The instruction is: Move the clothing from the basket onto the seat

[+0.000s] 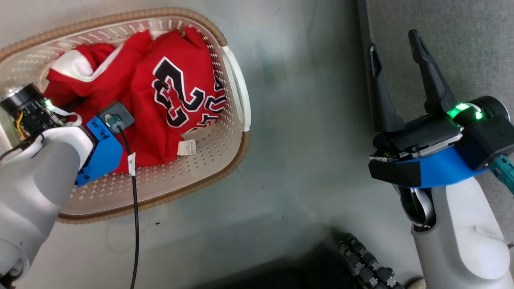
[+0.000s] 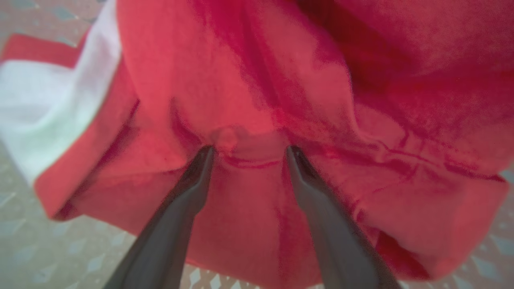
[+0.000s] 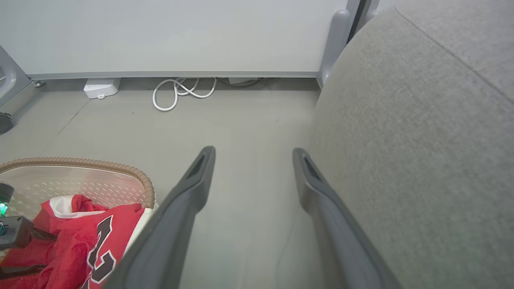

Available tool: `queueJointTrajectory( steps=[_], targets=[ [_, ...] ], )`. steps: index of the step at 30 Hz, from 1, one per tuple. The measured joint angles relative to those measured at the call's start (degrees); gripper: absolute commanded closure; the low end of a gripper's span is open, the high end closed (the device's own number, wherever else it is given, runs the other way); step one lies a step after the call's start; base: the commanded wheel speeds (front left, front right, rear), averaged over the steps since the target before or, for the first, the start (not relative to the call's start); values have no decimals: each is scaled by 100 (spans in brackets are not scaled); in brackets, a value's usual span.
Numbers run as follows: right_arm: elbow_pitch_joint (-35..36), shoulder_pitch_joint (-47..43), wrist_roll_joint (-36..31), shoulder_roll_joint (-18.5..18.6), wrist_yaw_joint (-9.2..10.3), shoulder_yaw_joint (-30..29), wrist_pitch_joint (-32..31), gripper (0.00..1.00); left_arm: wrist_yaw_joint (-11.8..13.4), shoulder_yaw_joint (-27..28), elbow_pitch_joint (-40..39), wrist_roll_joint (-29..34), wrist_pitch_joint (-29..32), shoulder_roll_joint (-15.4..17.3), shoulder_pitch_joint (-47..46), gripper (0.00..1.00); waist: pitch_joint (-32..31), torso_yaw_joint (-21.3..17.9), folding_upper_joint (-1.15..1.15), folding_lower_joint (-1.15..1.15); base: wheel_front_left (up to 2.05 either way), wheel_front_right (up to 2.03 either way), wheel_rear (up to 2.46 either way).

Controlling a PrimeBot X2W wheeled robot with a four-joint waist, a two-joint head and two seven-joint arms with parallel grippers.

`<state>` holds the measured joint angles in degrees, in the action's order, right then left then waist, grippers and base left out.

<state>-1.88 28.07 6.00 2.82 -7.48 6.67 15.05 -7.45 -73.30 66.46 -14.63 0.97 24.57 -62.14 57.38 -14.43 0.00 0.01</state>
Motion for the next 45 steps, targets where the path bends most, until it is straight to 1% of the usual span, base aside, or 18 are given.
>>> queueJointTrajectory(
  steps=[3, 8, 16, 17, 18, 19, 25, 32, 39, 40, 45],
  targets=[
    [87, 15, 22, 1, 0, 16, 0, 0, 0, 0, -29, 69, 166, 44, -71, 0, 165, -46, 0, 0, 0, 0, 0],
    [168, 31, 66, 1, 0, 38, 0, 0, 0, 0, -88, 108, 276, 110, -169, 0, 366, -124, 0, -1, 0, 0, 0],
    [194, 43, 81, 0, 0, 29, 0, 0, -14, 2, -144, 8, 455, 149, -236, 0, 447, -162, 1, -1, 0, 0, 0],
    [196, 53, 81, 0, 0, 27, 0, 0, -14, 2, -143, 2, 506, 143, -237, 2, 443, -166, 1, -1, 0, 0, 0],
    [199, 56, 82, 1, 0, 24, 0, 0, -14, 2, -144, -1, 537, 137, -239, 67, 439, -167, 1, -1, 0, 0, 0],
    [199, 57, 88, 1, 0, 15, 0, 0, -15, 1, -149, -8, 555, 135, -239, 100, 436, -165, 0, -1, 0, 0, 0],
    [183, 87, 96, 1, 0, -7, 0, 0, -15, -3, -194, -51, 656, 98, -221, 100, 388, -139, 0, -1, 0, 0, 0],
    [124, 99, 74, 0, 0, -65, 0, 0, -13, -3, -240, -171, 592, 27, -169, 100, 225, -98, 0, 0, 0, 0, 0],
    [33, 97, 3, 0, -1, -143, 0, 0, -13, -3, -293, -468, 309, -253, -119, 100, -86, 54, 0, 0, 0, 0, 0],
    [1, 96, -43, 0, 0, -164, 0, 0, -13, -3, -299, -526, 182, -346, -72, 100, -202, 115, 0, 0, 0, 0, 0],
    [-86, 73, -164, -2, 0, -224, 0, 0, -13, -3, -293, -646, -160, -578, 86, 100, -538, 280, 0, 0, 0, 0, 0]
  ],
)
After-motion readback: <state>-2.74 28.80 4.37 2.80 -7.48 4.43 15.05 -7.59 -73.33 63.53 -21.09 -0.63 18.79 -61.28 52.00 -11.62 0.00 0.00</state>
